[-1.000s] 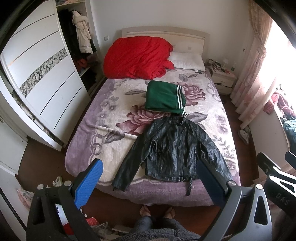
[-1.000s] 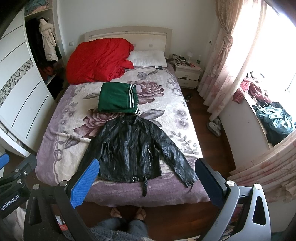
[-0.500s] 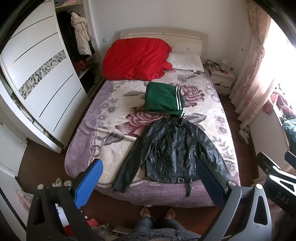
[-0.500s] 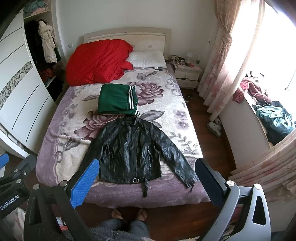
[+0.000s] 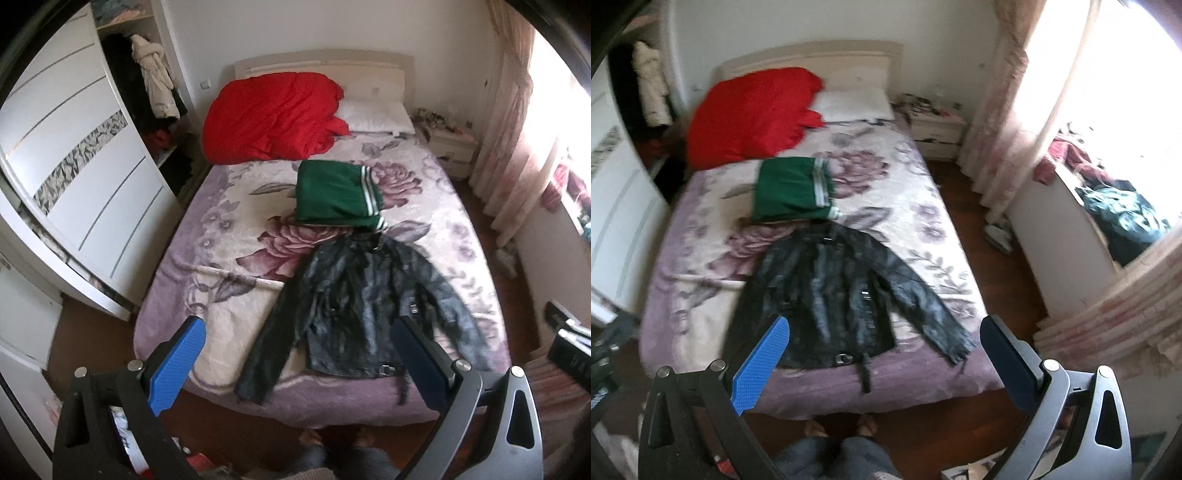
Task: Fold large clothes
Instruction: 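Lower both tools onto the jacket, right tool to its sleeve cuff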
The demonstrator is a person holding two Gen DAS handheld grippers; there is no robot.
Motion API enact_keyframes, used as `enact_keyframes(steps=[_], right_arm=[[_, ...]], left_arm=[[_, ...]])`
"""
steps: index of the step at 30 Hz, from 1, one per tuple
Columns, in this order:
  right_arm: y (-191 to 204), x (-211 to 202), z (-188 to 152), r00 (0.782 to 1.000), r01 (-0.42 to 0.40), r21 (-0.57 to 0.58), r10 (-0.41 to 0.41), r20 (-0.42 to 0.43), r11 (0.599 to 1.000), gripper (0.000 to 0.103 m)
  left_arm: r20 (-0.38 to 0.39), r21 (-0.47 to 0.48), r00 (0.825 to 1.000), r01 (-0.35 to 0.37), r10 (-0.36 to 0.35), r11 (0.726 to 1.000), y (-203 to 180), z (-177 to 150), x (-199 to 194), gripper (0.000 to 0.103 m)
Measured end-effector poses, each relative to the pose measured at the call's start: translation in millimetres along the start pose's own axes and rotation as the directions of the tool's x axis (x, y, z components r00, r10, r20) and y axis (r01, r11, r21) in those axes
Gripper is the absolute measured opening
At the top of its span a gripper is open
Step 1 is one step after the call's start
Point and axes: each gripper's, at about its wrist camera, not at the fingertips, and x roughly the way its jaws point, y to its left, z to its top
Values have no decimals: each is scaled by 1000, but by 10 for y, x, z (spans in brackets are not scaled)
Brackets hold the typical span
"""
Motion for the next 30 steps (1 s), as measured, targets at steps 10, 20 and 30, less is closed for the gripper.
enact_keyframes(steps=[10,20,30], right_arm=[[-161,2176,-314,970,210,22,-206,-127,977,103],[-1193,5411,-1191,881,109,392,93,-463,914,103],[-2466,6868,-3012,818,183,960,508,-269,214,103]], left_arm=[[-66,141,983,-161,171,977,-595,-345,1542,103],[-272,196,931,-192,242,961,-1681,-780,3703,103],[-462,220,866,-98,192,971,-2628,-1262,4871,103]])
